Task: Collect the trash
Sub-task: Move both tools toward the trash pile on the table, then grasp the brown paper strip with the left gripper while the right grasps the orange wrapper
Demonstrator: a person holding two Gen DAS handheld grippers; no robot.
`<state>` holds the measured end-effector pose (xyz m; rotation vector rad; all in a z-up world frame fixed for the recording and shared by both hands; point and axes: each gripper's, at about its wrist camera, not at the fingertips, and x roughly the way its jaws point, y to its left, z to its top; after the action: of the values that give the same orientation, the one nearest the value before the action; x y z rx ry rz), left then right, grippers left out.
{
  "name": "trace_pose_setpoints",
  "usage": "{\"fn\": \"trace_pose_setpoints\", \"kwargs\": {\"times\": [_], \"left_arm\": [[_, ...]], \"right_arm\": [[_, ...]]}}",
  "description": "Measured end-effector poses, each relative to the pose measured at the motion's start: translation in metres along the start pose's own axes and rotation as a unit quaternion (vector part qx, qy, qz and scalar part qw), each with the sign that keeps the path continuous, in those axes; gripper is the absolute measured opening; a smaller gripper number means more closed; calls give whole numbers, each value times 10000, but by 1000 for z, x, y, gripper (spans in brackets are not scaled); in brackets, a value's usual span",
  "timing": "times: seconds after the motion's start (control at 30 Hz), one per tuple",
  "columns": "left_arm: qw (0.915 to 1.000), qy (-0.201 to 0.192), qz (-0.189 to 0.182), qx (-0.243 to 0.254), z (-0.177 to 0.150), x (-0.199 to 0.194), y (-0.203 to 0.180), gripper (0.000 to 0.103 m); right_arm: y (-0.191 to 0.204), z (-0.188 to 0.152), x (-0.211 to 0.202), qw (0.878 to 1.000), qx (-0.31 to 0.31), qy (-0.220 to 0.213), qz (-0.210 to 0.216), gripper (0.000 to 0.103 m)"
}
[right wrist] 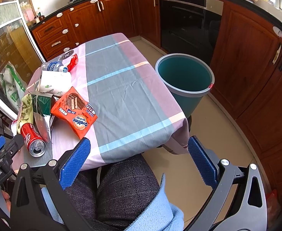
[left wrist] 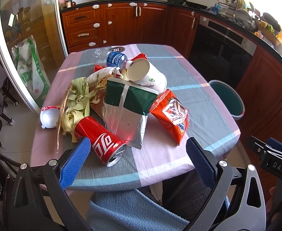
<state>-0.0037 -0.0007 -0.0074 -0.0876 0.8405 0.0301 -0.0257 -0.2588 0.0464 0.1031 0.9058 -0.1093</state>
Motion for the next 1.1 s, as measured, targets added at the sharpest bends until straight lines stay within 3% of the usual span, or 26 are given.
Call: {"fn": "trace_pose_setpoints", "kwargs": {"times": [0.5, 0.63, 0.67, 0.77, 1.0, 1.1], "left_arm": [[10000, -6, -25, 2, -4, 6, -1, 99], [9991, -185, -325, -179, -3, 7, 7, 99], [9968, -382, -579, -392, 1, 5, 13, 99], [9913, -681, -827, -762, 6, 4, 43, 99], [9964, -277, 4, -805, 16, 30, 130, 99], [9958, -63, 48, -910, 16, 47, 163, 99]], "right_arm": [[2, -2, 6, 9999, -19, 108, 16, 97], [8, -1, 11, 9998, -117, 123, 137, 97], [10, 0, 13, 9996, -161, 128, 210, 97], [25, 3, 22, 9974, -493, 190, 499, 97], [89, 8, 57, 9830, -1565, 466, 842, 97], [116, 14, 76, 9773, -1845, 555, 886, 97]]}}
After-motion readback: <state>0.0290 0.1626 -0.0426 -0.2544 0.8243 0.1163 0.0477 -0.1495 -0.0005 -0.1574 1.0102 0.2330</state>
